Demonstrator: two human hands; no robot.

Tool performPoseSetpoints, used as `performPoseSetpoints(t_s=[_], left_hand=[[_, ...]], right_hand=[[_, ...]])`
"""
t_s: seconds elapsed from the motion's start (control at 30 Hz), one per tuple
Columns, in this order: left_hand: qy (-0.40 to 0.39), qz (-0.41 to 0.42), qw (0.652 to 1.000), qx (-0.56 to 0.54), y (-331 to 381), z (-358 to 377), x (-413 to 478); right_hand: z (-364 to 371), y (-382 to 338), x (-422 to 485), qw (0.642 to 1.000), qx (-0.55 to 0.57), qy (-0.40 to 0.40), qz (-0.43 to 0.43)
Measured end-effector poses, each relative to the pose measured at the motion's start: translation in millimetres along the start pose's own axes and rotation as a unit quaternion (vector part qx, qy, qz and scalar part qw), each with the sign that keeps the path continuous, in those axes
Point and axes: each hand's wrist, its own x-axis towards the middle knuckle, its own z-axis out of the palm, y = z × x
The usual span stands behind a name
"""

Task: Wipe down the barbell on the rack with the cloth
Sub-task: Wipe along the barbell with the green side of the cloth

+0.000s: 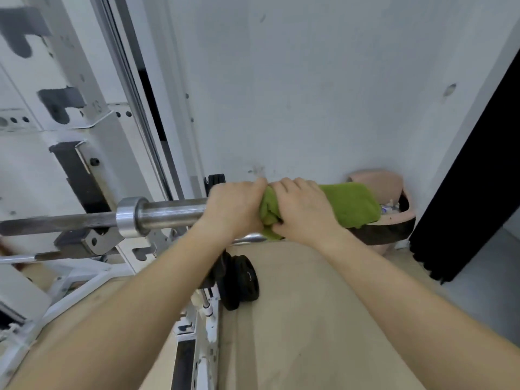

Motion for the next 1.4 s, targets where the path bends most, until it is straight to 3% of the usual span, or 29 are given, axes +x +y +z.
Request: performPoseSetpoints(t_s=[0.13,0.23,0.37,0.57,0.7,0.83,0.93,1.0,1.07,1.13,1.2,1.27,1.3,1.4], left_hand=[[-0.040,0.001,0.999,0.001,-51,-14,-29],[-0.109,0.003,0.994,-0.012,-52,-17,-22],[-0.135,0.016,0.989,-0.052,-43,-9,-3],[-0.163,0.060,0.973,-0.153,10,-7,41],[-0.166,0.066,0.971,-0.160,17,-5,50],[-0.150,0.064,0.976,-0.147,16,-1,43],[-0.141,0.056,0.978,-0.145,15,-2,41],[-0.139,0.051,0.979,-0.140,15,-4,39],[-0.139,0.049,0.979,-0.137,13,-6,36],[-0.145,0.048,0.979,-0.137,7,-8,31],[-0.166,0.034,0.977,-0.129,-6,-13,24],[-0.192,0.008,0.975,-0.116,-29,-18,13],[-0.201,-0.008,0.974,-0.107,-43,-19,5],[-0.210,-0.041,0.974,-0.077,-83,-21,-20]], right_hand=[[-3,-32,23,0.999,0.030,-0.037,-0.015],[-2,-27,23,0.998,0.039,-0.035,-0.027],[4,-5,12,0.997,0.040,-0.016,-0.061],[5,88,-53,0.995,-0.028,0.047,0.089],[-3,126,-60,0.951,0.228,-0.062,0.198],[-18,152,-42,0.950,0.222,-0.162,0.145],[-36,167,-32,0.943,0.217,-0.190,0.164],[-46,170,-25,0.942,0.242,-0.150,0.177],[-55,156,-14,0.938,0.307,-0.034,0.157],[-63,128,6,0.914,0.369,0.092,0.142],[-70,89,29,0.883,0.430,0.139,0.129],[-71,47,44,0.878,0.458,0.081,0.115],[-67,29,47,0.897,0.429,0.020,0.106],[-47,-6,44,0.955,0.236,-0.172,0.046]])
